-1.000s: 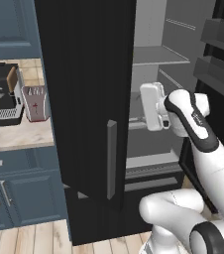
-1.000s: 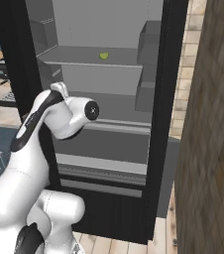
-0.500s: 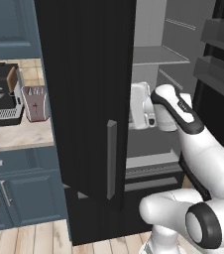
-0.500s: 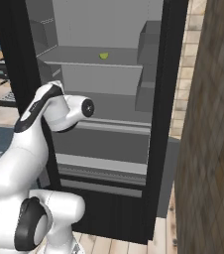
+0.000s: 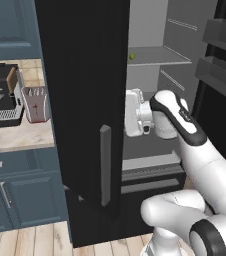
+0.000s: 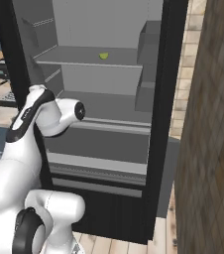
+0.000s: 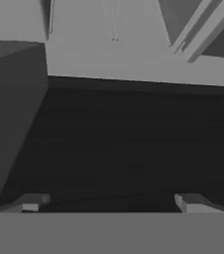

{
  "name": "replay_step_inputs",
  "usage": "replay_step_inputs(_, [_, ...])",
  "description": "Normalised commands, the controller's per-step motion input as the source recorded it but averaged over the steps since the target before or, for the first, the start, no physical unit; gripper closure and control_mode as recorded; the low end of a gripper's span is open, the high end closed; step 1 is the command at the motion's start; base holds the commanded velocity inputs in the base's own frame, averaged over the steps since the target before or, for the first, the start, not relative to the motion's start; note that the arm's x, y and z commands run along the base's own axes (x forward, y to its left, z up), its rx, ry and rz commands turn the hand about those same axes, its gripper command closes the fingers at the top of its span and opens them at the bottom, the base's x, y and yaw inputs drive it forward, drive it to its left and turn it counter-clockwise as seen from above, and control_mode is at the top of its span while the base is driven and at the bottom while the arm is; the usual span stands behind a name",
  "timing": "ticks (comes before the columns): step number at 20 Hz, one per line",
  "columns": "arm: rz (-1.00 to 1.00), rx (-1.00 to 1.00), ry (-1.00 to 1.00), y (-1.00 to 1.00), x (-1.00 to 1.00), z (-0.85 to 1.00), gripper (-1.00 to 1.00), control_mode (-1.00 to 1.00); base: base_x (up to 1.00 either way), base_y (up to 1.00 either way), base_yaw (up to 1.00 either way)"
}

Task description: There is a bowl on the dining counter. Grab a lemon wedge from the fridge and place it in the bowl. Then get the liquor bottle and glass cup from the cabinet and place them next to the bowl.

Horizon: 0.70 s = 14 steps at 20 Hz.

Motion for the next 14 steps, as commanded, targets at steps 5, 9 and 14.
replay_step_inputs(5, [0.16,0.0,-0.09,0.58,-0.39,0.0,-1.0,-1.0,0.0,0.0,0.0])
replay_step_inputs(9, [0.11,0.0,-0.02,0.63,-0.15,0.0,-1.0,-1.0,0.0,0.0,0.0])
replay_step_inputs(14, [0.02,0.01,0.01,0.65,0.01,0.0,-1.0,-1.0,0.0,0.0,0.0])
